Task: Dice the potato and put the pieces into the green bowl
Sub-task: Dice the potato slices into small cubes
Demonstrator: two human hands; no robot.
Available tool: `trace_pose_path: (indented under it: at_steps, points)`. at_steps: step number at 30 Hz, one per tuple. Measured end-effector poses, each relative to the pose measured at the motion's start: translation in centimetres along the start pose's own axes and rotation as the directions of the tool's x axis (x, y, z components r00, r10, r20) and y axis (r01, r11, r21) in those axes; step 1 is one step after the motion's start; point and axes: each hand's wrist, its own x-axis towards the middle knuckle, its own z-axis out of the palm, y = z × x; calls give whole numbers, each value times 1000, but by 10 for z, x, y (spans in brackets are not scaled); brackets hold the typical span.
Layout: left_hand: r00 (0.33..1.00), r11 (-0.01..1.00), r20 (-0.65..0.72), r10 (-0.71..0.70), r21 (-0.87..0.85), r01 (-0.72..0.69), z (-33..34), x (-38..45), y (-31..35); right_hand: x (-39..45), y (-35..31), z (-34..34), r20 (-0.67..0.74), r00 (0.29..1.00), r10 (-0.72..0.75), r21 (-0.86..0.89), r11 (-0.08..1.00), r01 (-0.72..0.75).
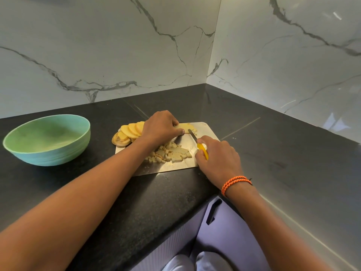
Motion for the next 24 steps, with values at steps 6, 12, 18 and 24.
trace_pose_path:
  at_steps: [6, 12, 18, 24]
  points:
    - [1000, 1000, 3, -3, -14, 3, 0, 1, 0, 1, 0, 0, -59, 998, 8, 61, 998, -4]
    - [1000, 1000, -9, 6, -14, -6, 1, 2, -3, 30, -11, 12, -76, 997, -8, 82, 997, 14]
    - [1000, 1000, -19, 7, -4, -7, 3, 4, -5, 50, -15, 24, -51, 999, -17, 34, 999, 18]
    - [1000, 1000, -11, -24, -4, 24, 4, 4, -3, 42, -11, 23, -6, 1000, -29, 19, 999, 29]
